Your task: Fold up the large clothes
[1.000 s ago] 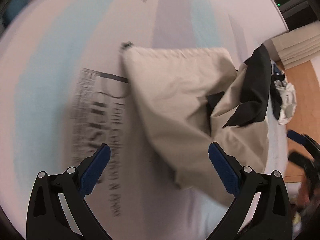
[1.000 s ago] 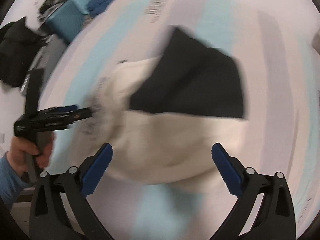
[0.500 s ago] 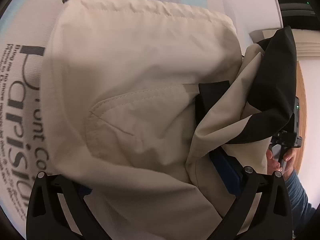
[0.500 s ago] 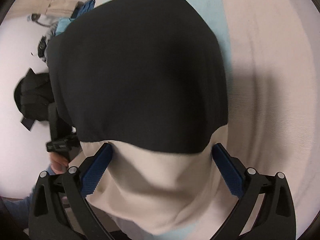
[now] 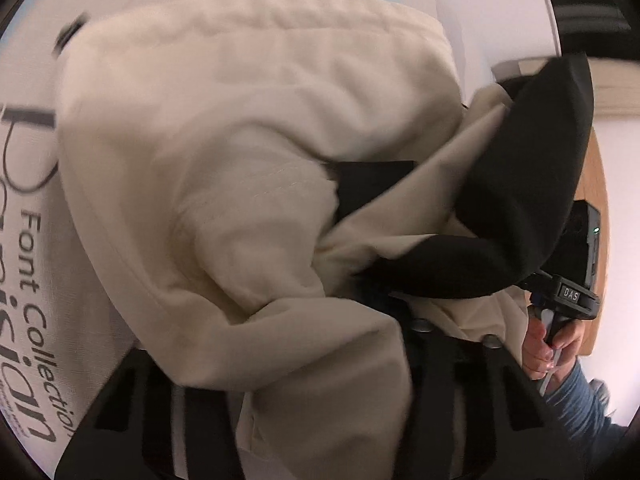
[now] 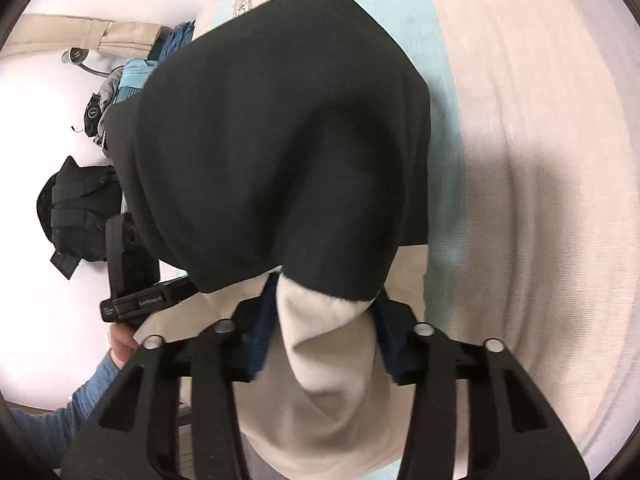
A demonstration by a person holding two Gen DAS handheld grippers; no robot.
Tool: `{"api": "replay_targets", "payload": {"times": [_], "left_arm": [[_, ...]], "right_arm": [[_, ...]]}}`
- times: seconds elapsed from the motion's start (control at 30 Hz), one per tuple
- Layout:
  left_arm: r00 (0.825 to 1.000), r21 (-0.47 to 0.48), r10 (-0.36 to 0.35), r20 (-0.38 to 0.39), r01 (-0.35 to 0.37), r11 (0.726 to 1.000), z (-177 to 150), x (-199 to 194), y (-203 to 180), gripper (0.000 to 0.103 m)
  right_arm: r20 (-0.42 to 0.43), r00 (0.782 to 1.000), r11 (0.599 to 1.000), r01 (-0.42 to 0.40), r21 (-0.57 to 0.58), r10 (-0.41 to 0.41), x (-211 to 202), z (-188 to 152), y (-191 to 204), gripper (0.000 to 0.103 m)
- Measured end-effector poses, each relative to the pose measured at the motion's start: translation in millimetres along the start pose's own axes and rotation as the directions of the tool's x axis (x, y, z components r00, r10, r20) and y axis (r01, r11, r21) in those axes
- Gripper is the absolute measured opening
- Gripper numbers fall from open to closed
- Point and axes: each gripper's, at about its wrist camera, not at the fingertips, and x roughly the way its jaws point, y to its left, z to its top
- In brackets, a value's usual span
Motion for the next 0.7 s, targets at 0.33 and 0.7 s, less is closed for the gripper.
{"api": "replay_targets", "payload": {"times": [0.33,0.7], "left_arm": [[0.992,0.112,0.118,0.043,-0.122,0.986,-6,-21,-58,0.025],[0.973,0.097,0.146,0.18,-0.165,0.982,-17,-108,-67,0.024]], "right_arm": [[0.082,0.997,0.997,-0.009,-0.078,0.016,-37,2,18,0.03],[0.128,0.99,0.97,-0.023,-0.243,0.055,-55,22,135,0.027]]}}
